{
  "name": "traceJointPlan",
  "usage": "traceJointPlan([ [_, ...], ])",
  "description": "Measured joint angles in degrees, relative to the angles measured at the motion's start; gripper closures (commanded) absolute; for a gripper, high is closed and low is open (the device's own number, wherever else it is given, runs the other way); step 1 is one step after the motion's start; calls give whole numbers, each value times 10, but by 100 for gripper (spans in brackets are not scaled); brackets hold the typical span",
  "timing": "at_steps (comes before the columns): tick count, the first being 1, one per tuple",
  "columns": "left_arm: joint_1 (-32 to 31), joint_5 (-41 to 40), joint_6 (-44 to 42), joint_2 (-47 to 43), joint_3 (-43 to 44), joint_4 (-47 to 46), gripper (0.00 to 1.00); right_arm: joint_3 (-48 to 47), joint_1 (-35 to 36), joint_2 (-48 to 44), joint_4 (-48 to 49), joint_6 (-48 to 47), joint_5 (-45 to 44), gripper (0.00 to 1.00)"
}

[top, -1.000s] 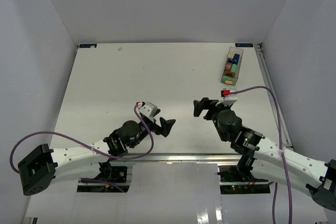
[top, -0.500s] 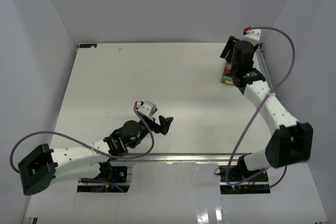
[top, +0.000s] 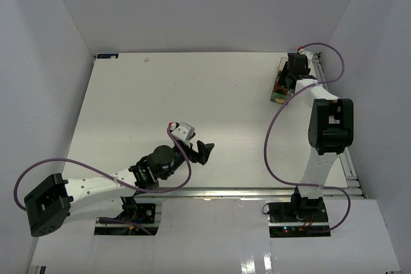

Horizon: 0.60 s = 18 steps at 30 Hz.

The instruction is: Build the wood block tower

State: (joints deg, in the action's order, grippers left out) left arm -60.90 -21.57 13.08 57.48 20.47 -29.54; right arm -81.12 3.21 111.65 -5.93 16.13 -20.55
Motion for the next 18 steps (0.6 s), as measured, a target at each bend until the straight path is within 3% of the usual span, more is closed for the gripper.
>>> traceJointPlan([
  [18,0,11,1,-31,0,4,5,-3,-12,7,16,-12,4,43],
])
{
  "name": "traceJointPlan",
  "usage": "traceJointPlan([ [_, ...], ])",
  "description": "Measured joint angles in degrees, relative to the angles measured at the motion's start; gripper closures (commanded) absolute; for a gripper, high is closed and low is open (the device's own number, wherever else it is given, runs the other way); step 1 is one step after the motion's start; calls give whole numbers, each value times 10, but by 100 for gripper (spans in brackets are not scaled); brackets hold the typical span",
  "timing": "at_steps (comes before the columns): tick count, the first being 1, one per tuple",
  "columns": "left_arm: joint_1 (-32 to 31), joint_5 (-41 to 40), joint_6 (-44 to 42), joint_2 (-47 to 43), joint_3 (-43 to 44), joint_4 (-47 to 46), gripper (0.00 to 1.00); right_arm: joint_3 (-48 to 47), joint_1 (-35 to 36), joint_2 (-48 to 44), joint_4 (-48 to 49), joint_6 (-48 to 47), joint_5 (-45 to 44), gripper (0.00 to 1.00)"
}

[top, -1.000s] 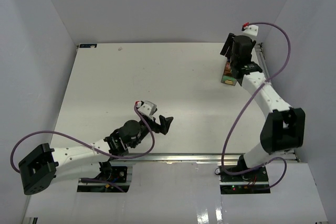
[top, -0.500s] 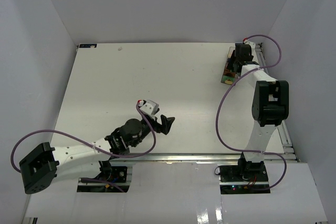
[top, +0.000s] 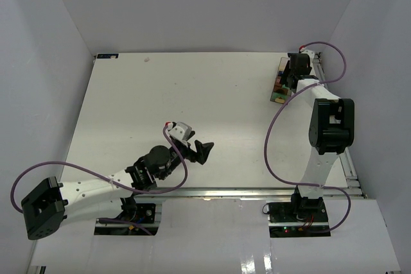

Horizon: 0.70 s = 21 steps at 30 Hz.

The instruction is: Build the wood block tower

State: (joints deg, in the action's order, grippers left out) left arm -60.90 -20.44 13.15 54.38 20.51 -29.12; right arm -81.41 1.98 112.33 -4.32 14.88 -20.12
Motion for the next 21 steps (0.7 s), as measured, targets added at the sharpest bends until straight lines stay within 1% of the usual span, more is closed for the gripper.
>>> traceJointPlan([
  [7,0,2,0,8,0,0,5,-3,-4,24,6,-5,4,49],
  [9,0,3,0,8,0,0,5,-3,-4,35,6,-5,4,54],
  [11,0,3,0,9,0,0,5,-3,-4,43,5,-5,4,61],
  [13,0,3,0,10,0,0,5,-3,-4,45,5,-6,4,71],
  [14,0,3,0,10,0,0,5,-3,-4,45,6,-5,4,75],
  [16,0,4,2,10,0,0,4,-6,-4,45,2,-6,0,92],
  [21,0,3,9,8,0,0,4,-12,2,43,-16,-12,-13,92],
])
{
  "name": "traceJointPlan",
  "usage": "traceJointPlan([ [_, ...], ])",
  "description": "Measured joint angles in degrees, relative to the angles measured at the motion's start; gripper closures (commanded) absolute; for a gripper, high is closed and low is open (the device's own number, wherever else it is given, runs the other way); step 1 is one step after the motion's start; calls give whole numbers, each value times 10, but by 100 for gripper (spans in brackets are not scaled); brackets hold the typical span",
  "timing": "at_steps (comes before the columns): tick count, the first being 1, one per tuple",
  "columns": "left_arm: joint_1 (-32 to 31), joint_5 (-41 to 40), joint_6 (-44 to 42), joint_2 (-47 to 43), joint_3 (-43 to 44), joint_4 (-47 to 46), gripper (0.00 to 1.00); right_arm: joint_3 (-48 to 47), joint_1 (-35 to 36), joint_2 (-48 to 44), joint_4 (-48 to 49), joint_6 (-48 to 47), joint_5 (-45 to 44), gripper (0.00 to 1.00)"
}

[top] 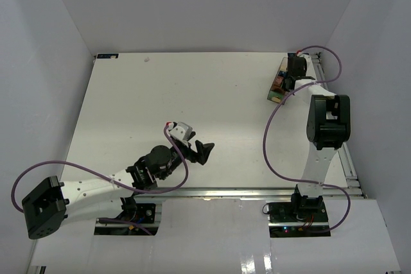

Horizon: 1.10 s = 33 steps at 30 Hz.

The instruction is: Build the wood block tower

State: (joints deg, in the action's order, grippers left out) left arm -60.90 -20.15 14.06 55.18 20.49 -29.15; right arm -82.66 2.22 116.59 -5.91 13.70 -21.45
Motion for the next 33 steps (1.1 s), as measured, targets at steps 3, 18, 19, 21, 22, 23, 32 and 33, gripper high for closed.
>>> traceJointPlan([
  [3,2,1,18,-6,-4,-3,5,19,28,-28,-20,-16,-31,92],
  [18,265,184,193,3,-22,26,14,157,434,-231,-208,-30,-230,92],
  [19,269,194,198,11,-22,26,15,157,451,-231,-221,-26,-249,92],
  [21,274,213,207,31,-22,28,15,161,476,-230,-241,-20,-287,92],
  [22,276,222,211,40,-22,29,15,164,487,-229,-247,-19,-304,92],
  [23,278,230,215,48,-22,32,15,167,500,-226,-254,-15,-322,92],
  [32,331,254,258,73,-20,61,15,152,589,-88,-321,40,-515,92],
  [33,339,253,263,77,-19,68,15,147,593,-77,-328,46,-529,92],
])
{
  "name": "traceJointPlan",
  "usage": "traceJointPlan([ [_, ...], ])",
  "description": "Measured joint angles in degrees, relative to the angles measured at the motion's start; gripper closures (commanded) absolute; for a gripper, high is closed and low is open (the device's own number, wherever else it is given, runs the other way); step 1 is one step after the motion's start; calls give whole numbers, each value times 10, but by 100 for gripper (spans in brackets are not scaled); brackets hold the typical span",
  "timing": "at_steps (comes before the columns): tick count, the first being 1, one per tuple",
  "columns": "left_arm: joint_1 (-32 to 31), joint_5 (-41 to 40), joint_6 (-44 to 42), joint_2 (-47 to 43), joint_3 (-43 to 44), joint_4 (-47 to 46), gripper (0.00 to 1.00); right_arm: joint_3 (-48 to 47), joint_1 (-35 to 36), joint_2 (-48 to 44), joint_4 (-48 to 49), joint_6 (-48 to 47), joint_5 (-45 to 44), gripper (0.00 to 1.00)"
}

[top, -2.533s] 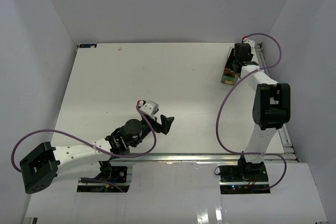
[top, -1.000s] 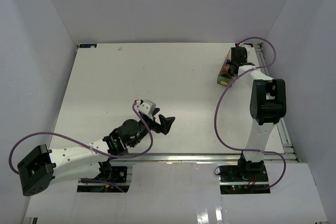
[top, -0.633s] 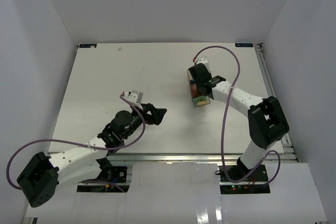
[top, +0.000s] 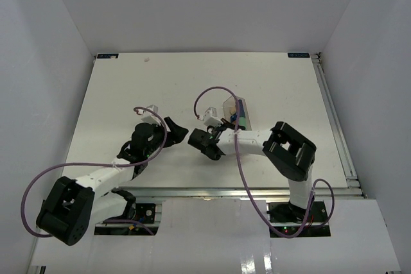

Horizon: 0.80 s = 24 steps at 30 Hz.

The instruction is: Build the wood block tower

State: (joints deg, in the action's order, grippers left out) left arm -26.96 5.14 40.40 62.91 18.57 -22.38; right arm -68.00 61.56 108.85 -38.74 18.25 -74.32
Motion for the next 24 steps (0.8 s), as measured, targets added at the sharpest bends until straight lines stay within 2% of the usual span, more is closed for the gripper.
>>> traceJointPlan([
  [4,27,-4,21,12,1,28,15,-9,15,22,-22,22,-32,92],
  [11,46,-45,35,1,1,58,14,-23,41,37,-51,38,-39,88],
  [17,64,-67,37,0,1,60,14,-47,67,62,-60,39,-40,77],
  [24,65,-66,36,0,1,59,14,-50,85,63,-58,53,-20,59],
])
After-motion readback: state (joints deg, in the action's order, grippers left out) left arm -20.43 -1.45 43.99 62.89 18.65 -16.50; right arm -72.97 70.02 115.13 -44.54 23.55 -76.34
